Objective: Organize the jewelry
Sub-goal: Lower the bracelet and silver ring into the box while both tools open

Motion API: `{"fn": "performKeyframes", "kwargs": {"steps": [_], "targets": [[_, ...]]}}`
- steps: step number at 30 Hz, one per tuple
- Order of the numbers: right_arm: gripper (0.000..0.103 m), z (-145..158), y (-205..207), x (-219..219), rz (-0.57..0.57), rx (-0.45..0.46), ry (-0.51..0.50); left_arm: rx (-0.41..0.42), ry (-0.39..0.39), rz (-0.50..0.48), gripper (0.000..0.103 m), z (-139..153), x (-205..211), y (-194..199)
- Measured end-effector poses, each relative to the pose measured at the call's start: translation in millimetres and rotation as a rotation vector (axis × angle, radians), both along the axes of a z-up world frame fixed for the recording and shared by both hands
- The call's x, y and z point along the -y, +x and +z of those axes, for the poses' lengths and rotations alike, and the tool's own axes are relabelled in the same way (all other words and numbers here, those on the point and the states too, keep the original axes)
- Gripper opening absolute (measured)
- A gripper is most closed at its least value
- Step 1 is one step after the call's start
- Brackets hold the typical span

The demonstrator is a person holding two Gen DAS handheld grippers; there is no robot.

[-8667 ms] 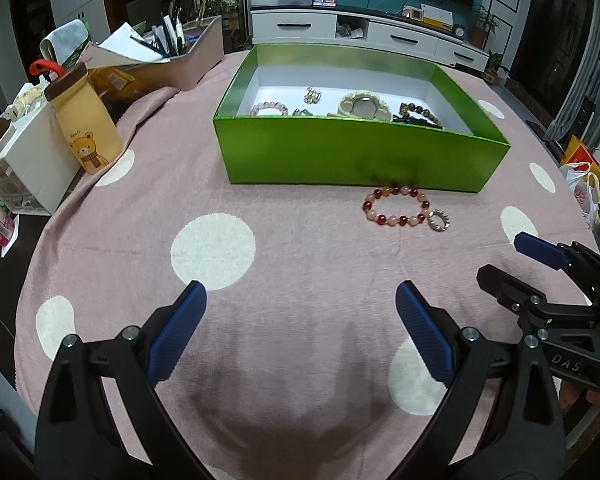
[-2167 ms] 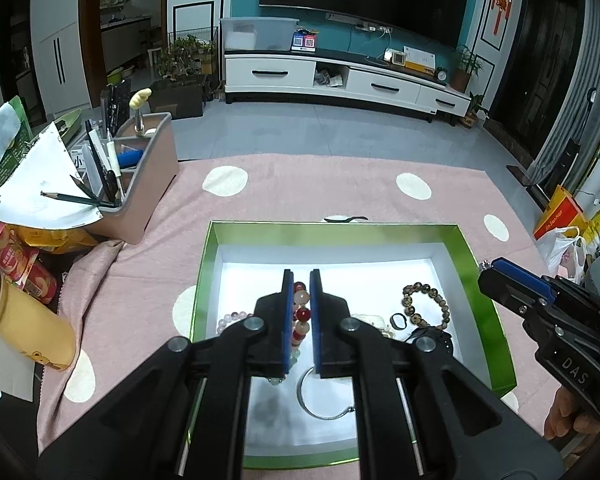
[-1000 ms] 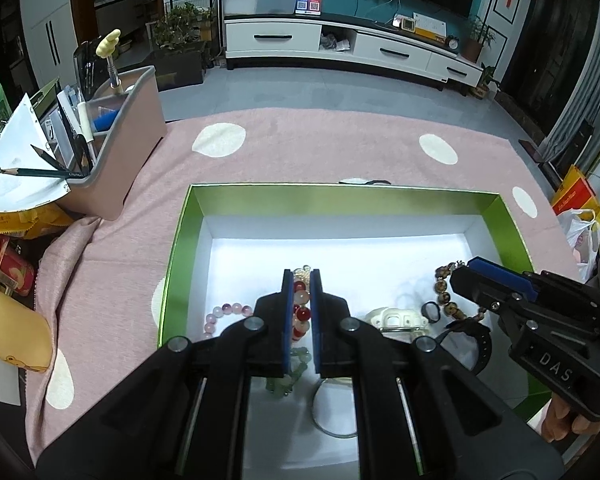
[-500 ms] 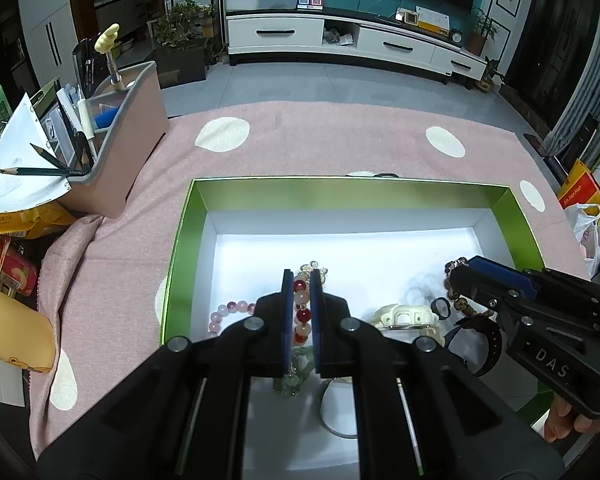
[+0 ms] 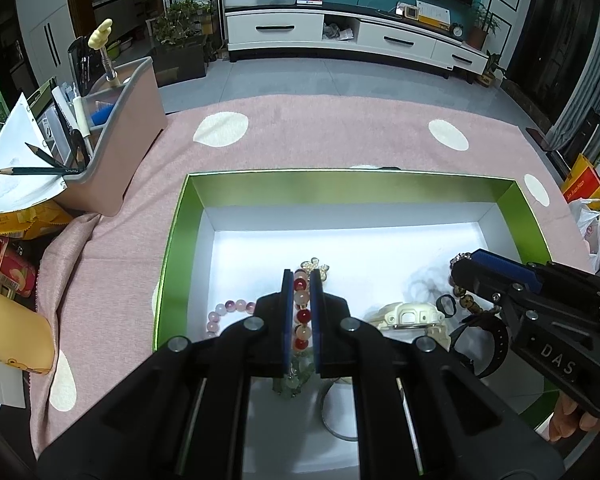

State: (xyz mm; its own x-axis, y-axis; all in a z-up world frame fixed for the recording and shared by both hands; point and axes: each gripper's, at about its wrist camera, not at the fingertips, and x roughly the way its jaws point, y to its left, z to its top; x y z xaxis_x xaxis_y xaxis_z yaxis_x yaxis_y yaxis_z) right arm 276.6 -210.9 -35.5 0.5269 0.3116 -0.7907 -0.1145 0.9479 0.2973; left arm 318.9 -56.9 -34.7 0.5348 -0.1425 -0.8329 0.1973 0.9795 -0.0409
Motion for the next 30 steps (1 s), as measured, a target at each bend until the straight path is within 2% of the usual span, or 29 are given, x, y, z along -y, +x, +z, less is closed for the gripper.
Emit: {"fn": "performKeyframes", "kwargs": {"steps": [30], "targets": [[0.021,0.8,2.7,-1.9,-0.004,0.001,-0.009,-0.018,0.028,0.012,0.007,-7.2,-2.0,4.1]]}}
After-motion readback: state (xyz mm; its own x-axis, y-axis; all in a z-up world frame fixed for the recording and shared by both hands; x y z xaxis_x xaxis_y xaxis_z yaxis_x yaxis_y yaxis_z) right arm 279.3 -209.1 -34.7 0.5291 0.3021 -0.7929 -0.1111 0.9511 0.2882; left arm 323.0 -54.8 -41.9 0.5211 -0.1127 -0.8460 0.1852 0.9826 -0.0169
